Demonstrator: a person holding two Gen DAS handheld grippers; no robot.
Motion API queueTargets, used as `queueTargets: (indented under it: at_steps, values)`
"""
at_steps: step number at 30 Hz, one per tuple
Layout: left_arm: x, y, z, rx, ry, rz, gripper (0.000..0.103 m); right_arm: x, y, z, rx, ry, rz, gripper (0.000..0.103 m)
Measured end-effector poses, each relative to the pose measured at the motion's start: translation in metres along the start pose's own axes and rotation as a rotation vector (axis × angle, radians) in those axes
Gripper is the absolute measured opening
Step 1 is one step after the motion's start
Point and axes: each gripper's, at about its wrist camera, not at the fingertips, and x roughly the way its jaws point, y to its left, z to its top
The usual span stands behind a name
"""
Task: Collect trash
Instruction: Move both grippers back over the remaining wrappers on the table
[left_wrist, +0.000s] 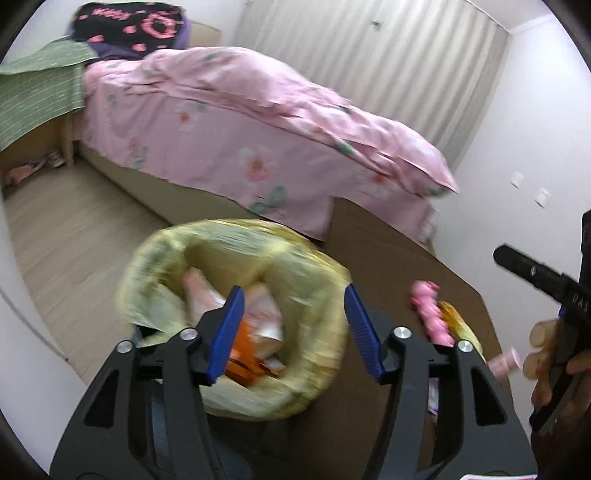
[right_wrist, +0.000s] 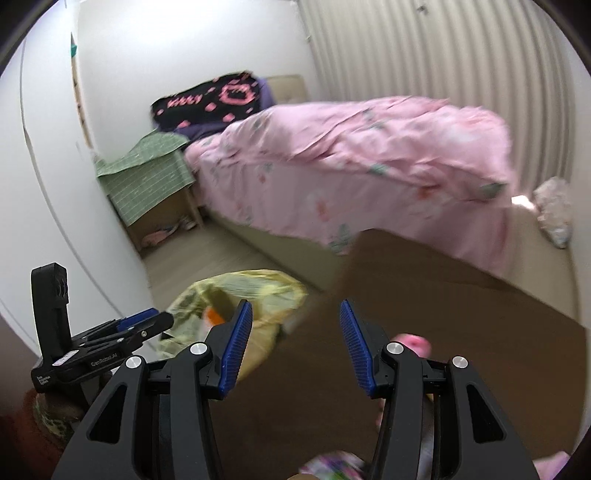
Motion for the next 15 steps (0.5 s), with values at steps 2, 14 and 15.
queueTargets:
  at_steps: [2,14,15]
  values:
    - [0.001,-0.023,-0.010,0.051,0.021,-0.071,0.066,-0.028,-0.014,-0.013,-0.012,-0.029,-0.058,0.047]
    - [0.017,-0.138,-0.070,0.326,0.265,-0.419,0.084,-0.127,-0.083,-0.148,0.122,0.049,-0.223,0.047]
    - [0.018,-0.142,-0.074,0.332,0.287,-0.438,0.088,-0.133,-0.084,-0.162,0.124,0.070,-0.234,0.047]
